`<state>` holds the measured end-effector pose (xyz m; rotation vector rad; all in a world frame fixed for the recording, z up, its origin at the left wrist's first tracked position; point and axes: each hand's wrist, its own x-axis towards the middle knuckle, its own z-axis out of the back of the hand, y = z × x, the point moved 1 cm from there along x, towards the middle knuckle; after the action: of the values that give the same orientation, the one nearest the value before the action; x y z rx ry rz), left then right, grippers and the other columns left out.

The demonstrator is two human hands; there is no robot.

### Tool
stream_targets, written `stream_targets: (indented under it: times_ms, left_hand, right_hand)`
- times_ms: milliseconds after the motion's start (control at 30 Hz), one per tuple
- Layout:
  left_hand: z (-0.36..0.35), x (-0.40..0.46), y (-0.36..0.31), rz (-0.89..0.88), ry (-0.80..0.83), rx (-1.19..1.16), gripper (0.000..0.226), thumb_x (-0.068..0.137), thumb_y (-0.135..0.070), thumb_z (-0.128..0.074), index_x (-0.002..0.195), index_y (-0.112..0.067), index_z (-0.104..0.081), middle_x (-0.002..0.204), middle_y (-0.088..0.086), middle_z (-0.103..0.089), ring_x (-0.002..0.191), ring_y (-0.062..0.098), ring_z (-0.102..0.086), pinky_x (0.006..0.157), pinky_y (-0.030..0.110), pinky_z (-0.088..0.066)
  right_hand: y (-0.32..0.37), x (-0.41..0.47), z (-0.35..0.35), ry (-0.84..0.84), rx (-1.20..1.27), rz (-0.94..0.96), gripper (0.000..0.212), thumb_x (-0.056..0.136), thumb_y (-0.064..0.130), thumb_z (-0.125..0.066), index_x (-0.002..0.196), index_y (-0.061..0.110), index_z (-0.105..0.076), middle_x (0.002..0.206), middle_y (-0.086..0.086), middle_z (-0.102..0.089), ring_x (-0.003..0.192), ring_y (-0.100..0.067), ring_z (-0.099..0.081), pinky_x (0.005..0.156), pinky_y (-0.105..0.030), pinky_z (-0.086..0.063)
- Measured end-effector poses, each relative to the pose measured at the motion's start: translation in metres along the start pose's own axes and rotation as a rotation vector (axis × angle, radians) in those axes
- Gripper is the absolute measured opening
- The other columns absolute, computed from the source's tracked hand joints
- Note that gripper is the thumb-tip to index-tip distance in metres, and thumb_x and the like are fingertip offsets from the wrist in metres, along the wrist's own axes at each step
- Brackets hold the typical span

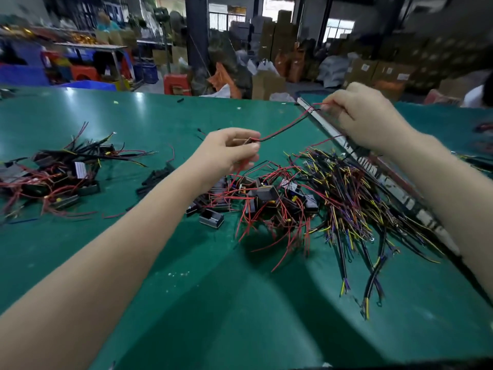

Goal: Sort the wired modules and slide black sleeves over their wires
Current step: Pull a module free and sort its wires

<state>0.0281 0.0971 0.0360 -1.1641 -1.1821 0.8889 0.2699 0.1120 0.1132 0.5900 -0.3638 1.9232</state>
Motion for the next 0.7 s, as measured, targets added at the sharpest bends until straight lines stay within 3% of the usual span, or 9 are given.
stream_targets:
  times_ms: [133,200,300,367,433,567,633,700]
  left_hand:
    - [0.002,-0.006,-0.002,-0.042,-0.093,-0.042,0.015,0.090,-0.001,-0.059,0.098,-0.013,-0.064,0.086,0.003,-0.063,0.072,0.009,-0.063,0.065,0.016,-0.052]
    - [0.007,-0.009,-0.004,-0.053,-0.138,-0.084,0.016,0.089,0.001,-0.060,0.096,-0.012,-0.065,0.084,0.002,-0.062,0.068,0.006,-0.061,0.064,0.015,-0.052]
    - [0.014,-0.017,-0.004,-0.052,-0.139,-0.078,0.017,0.088,0.002,-0.060,0.093,-0.013,-0.065,0.081,0.000,-0.062,0.067,0.005,-0.061,0.068,0.016,-0.054]
    - [0.015,-0.023,-0.002,-0.046,-0.140,-0.068,0.017,0.088,0.002,-0.059,0.094,-0.012,-0.064,0.080,0.002,-0.061,0.066,0.006,-0.061,0.068,0.017,-0.054]
    - [0.011,-0.027,-0.001,-0.012,-0.139,-0.168,0.015,0.091,0.001,-0.055,0.096,-0.011,-0.062,0.085,0.005,-0.060,0.064,0.006,-0.062,0.065,0.017,-0.054]
    - [0.003,-0.032,0.000,0.160,0.006,-0.653,0.015,0.091,-0.019,-0.056,0.101,-0.013,-0.066,0.091,0.003,-0.070,0.070,0.009,-0.068,0.060,0.019,-0.055]
    - [-0.002,-0.034,0.002,0.192,0.136,-0.821,0.034,0.085,-0.038,-0.053,0.094,-0.013,-0.074,0.094,0.002,-0.073,0.085,0.014,-0.070,0.068,0.024,-0.057]
    - [-0.009,-0.031,0.007,0.194,0.158,-0.841,0.047,0.090,-0.042,-0.039,0.088,-0.015,-0.078,0.096,0.002,-0.074,0.094,0.016,-0.069,0.076,0.026,-0.055]
  right_hand:
    - [-0.007,0.000,0.006,0.181,-0.217,0.066,0.037,0.094,0.033,-0.052,0.113,0.005,-0.066,0.102,-0.025,-0.053,0.101,-0.041,-0.049,0.087,-0.045,-0.044]
    - [-0.010,-0.007,0.003,0.288,-0.231,0.048,0.038,0.093,0.039,-0.056,0.106,0.006,-0.068,0.097,-0.022,-0.053,0.098,-0.037,-0.048,0.084,-0.041,-0.041]
    - [-0.011,-0.020,-0.002,0.286,0.020,-0.157,0.031,0.097,0.041,-0.050,0.092,0.016,-0.068,0.087,-0.013,-0.056,0.078,-0.026,-0.052,0.065,-0.031,-0.036]
    - [-0.007,-0.028,-0.008,0.280,0.350,-0.338,0.031,0.098,0.038,-0.049,0.087,0.016,-0.068,0.081,-0.010,-0.062,0.062,-0.016,-0.053,0.052,-0.025,-0.037]
    - [0.001,-0.033,-0.014,0.291,0.642,-0.465,0.032,0.099,0.034,-0.049,0.085,0.010,-0.065,0.080,-0.011,-0.067,0.060,-0.014,-0.059,0.051,-0.021,-0.044]
    - [0.015,-0.035,-0.024,0.384,0.669,-0.494,0.034,0.099,0.038,-0.048,0.078,0.015,-0.062,0.064,0.002,-0.066,0.058,-0.010,-0.061,0.069,-0.030,-0.044]
    - [0.018,-0.034,-0.023,0.444,0.684,-0.498,0.041,0.100,0.046,-0.040,0.083,0.019,-0.066,0.064,0.005,-0.067,0.064,-0.009,-0.062,0.068,-0.029,-0.039]
    - [0.020,-0.035,-0.021,0.475,0.679,-0.516,0.050,0.099,0.056,-0.032,0.088,0.022,-0.067,0.066,0.004,-0.069,0.062,-0.006,-0.062,0.061,-0.029,-0.035]
